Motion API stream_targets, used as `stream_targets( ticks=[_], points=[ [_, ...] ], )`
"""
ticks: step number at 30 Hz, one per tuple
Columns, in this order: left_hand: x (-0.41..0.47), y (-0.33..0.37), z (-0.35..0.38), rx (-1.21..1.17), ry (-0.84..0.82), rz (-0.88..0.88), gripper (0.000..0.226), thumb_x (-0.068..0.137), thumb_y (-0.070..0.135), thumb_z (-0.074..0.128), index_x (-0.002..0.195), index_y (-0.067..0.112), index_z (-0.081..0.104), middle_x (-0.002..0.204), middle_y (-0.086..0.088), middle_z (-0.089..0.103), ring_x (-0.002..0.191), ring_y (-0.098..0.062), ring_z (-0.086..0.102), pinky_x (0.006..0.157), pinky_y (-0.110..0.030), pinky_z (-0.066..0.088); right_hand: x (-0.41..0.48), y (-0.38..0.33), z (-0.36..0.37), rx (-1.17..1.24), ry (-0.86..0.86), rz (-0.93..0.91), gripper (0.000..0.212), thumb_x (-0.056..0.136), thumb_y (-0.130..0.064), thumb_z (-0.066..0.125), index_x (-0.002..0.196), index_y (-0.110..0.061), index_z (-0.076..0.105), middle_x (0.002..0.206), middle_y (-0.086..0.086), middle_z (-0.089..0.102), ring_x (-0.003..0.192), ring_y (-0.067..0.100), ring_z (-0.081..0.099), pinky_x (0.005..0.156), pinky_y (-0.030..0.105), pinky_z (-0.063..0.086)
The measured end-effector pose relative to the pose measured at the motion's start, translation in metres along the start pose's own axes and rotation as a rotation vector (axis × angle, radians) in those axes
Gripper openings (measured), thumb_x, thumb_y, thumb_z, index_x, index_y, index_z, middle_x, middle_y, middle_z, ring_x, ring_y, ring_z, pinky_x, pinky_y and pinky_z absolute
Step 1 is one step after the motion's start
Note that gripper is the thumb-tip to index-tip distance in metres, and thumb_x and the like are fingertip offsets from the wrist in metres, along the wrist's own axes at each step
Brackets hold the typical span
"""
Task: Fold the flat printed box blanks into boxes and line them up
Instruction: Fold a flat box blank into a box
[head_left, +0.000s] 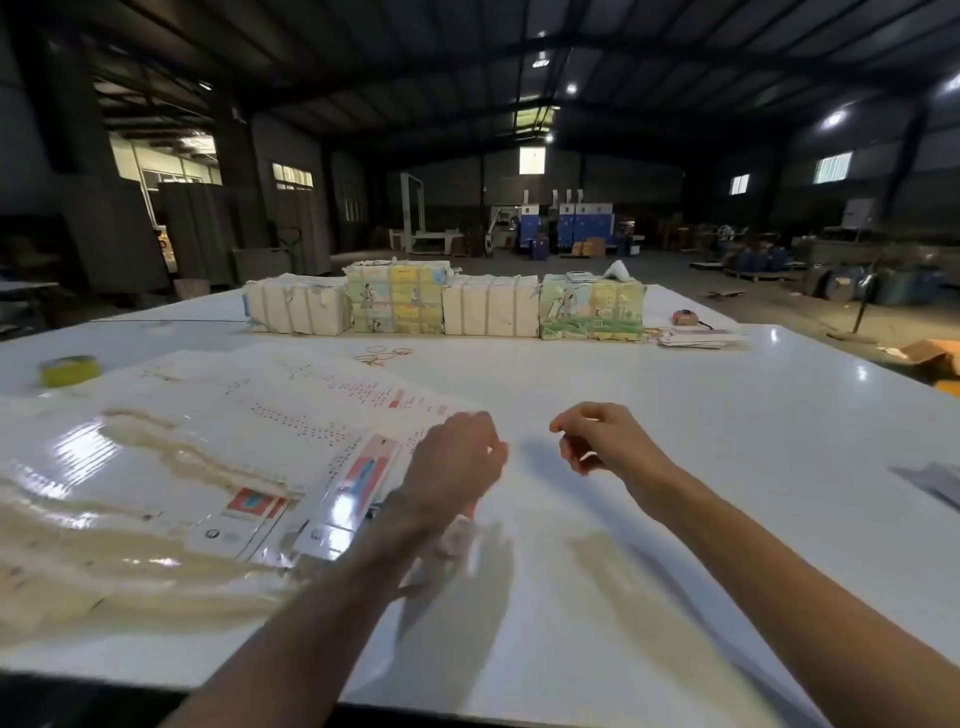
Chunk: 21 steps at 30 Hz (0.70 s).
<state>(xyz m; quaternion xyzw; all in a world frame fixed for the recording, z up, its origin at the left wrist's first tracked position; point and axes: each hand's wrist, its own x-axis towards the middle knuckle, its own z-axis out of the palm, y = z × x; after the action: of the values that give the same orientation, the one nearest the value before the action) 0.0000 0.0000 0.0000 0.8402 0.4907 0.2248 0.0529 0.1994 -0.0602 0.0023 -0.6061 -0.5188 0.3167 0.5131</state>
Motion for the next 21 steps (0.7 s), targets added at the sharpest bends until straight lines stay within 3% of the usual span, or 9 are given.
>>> stream_targets(
  ticks=[4,9,13,18,21],
  points=[
    [0.033,-0.022,0.019,0.223,-0.066,-0.163,0.064,0.105,0.059,0.047,0.144,0.008,0.047,0.143,-0.014,0.049,0.132,-0.033,0.049,0.104,-0.044,0.047,0.027,0.033,0.019,-0.056,0.152,0.03,0.02,0.104,-0.001,0.05,0.101,0.002,0.069,0.068,0.012,0.064,0.054,0.021,0.054,0.05,0.026,0.045],
    [0.044,-0.048,0.047,0.291,-0.104,-0.188,0.101,0.085,0.089,0.046,0.142,0.006,0.048,0.142,-0.018,0.048,0.134,-0.035,0.044,0.105,-0.044,0.046,0.036,0.066,0.029,0.052,0.192,0.002,0.021,0.102,0.001,0.047,0.096,-0.003,0.067,0.062,0.009,0.064,0.047,0.017,0.055,0.044,0.024,0.043],
    [0.046,-0.055,0.049,0.254,-0.11,-0.168,0.097,0.079,0.087,0.061,0.135,0.009,0.049,0.133,-0.015,0.051,0.123,-0.03,0.049,0.098,-0.041,0.046,0.037,0.069,0.032,0.013,0.171,-0.022,0.027,0.1,0.004,0.043,0.095,-0.008,0.066,0.067,0.016,0.065,0.05,0.021,0.056,0.048,0.027,0.045],
    [0.05,-0.057,0.046,0.153,-0.123,-0.182,0.088,0.076,0.079,0.073,0.126,0.01,0.053,0.125,-0.013,0.057,0.115,-0.026,0.055,0.097,-0.039,0.049,0.033,0.071,0.031,-0.027,0.17,-0.047,0.027,0.102,0.0,0.043,0.099,-0.012,0.067,0.068,0.013,0.068,0.054,0.024,0.057,0.047,0.027,0.046],
    [0.047,-0.058,0.039,0.003,-0.102,-0.175,0.067,0.081,0.063,0.08,0.118,0.015,0.052,0.112,-0.006,0.066,0.09,-0.015,0.065,0.076,-0.03,0.056,0.03,0.07,0.03,-0.029,0.181,-0.058,0.026,0.103,0.0,0.044,0.102,-0.013,0.067,0.073,0.012,0.069,0.056,0.023,0.057,0.049,0.027,0.046]
  ],
)
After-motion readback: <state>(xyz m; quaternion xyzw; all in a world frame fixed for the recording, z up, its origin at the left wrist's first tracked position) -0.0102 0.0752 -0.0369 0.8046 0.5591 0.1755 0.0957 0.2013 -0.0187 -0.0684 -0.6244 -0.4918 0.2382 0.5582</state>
